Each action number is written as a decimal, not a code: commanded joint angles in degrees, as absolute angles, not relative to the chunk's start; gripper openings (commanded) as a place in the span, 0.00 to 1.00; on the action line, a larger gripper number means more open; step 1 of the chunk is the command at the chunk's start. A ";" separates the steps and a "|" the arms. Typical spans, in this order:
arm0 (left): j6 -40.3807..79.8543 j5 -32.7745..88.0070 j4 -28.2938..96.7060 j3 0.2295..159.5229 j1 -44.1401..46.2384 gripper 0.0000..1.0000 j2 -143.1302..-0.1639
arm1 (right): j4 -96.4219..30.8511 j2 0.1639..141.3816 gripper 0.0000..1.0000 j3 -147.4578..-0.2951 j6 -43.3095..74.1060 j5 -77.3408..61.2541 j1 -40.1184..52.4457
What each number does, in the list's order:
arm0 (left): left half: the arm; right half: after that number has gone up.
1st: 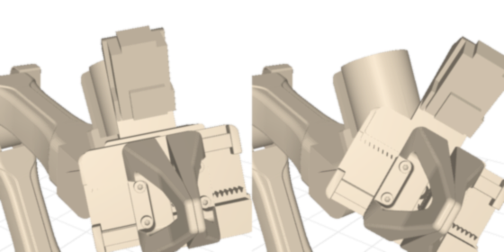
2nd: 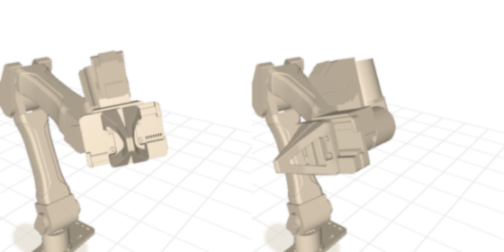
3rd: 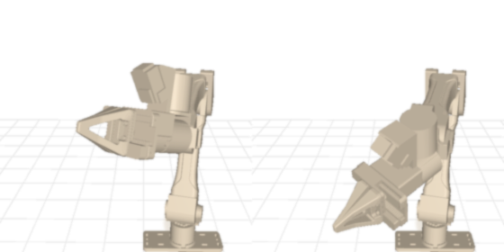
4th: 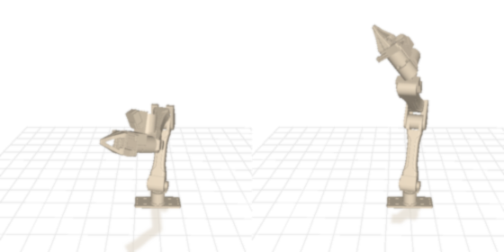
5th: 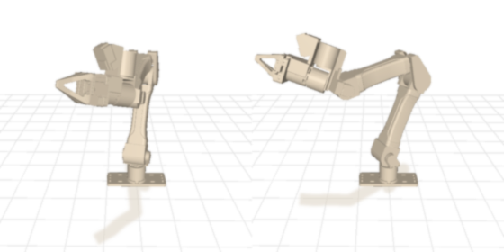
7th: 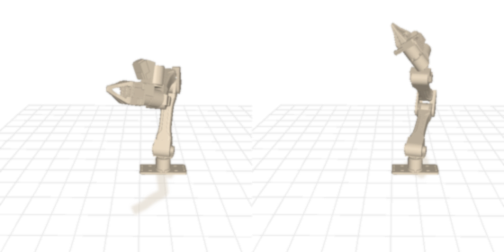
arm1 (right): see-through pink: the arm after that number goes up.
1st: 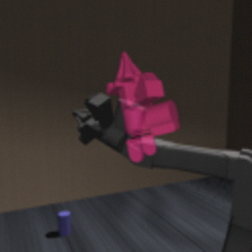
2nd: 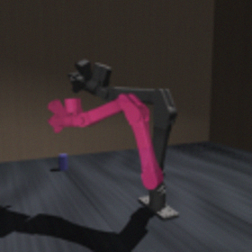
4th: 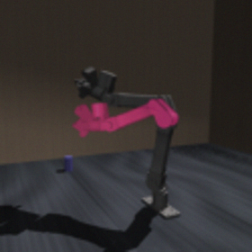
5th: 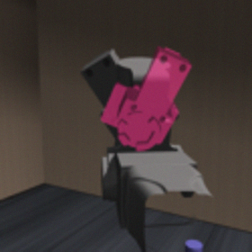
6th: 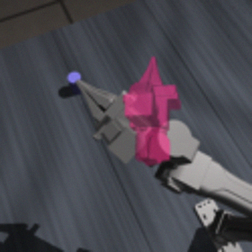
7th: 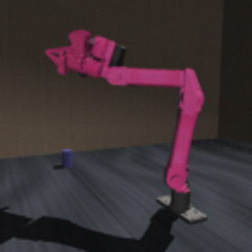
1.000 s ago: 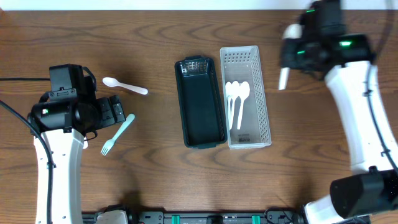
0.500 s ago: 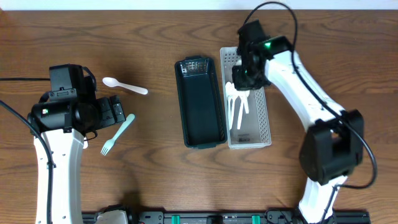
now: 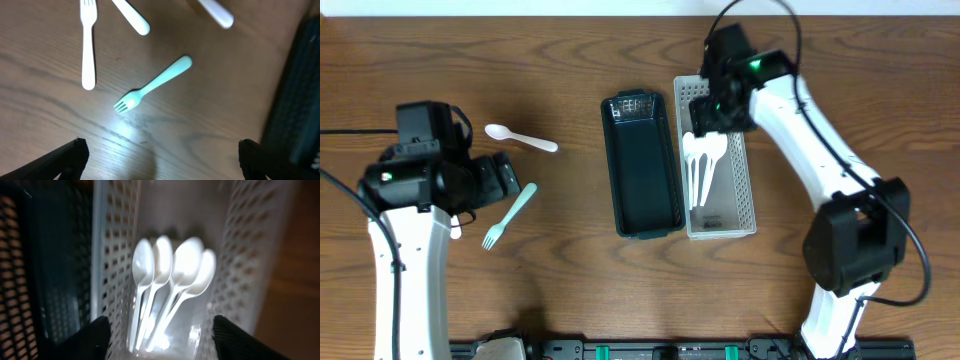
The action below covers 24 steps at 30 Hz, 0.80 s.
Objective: Pack container
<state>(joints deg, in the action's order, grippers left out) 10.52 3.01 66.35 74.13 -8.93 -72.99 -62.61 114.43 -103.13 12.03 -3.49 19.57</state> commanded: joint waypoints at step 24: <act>46.26 7.27 66.72 111.50 -6.39 0.98 -113.23 | -77.71 106.06 0.83 -119.13 10.37 -12.53 -19.22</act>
<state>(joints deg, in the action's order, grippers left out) 37.50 6.48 66.72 111.02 -6.61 -109.84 -77.23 106.34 -118.02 12.21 -9.72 -18.04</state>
